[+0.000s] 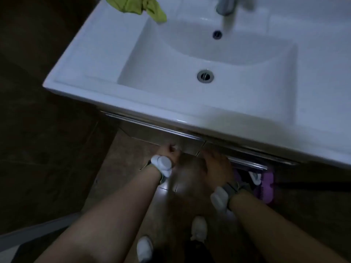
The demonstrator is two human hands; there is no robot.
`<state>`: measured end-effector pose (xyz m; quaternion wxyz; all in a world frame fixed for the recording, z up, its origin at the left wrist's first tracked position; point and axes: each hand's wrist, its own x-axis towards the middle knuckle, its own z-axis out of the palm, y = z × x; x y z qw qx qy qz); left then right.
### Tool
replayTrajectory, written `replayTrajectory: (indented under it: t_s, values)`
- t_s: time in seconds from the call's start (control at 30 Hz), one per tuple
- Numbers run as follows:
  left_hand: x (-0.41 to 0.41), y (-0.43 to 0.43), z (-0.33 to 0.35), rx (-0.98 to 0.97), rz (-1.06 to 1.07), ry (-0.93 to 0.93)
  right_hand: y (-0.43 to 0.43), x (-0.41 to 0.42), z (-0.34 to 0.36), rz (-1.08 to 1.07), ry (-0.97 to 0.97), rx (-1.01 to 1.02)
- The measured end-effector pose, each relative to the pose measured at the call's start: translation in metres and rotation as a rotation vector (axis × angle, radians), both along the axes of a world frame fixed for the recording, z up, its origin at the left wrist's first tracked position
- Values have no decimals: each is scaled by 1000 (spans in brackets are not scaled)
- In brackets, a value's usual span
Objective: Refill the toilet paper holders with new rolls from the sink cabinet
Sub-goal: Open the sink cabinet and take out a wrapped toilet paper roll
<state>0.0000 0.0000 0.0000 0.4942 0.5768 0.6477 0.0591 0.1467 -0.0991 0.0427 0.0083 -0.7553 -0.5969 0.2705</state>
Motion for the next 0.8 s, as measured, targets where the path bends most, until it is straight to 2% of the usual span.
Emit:
replayTrajectory:
  t_s: [0.1,0.3,0.47,0.57,0.63,0.73,0.8]
  values:
    - [15,11,-15,-4,145,-139,6,5,-17,-32,-18,26]
    - [30,28,-23,-261,356,-318,12,7,-27,-26,-13,13]
    - [31,29,-25,-215,488,-385,10,3,-26,-37,1,5]
    - [33,31,-21,-153,442,-382,10,-1,-23,-46,20,24]
    - [34,31,-16,-205,389,-411,10,-4,-20,-65,51,42]
    - [27,27,-11,-268,403,-417,6,-14,-14,-96,92,155]
    - [19,19,-10,-219,357,-379,4,-23,-11,-123,108,254]
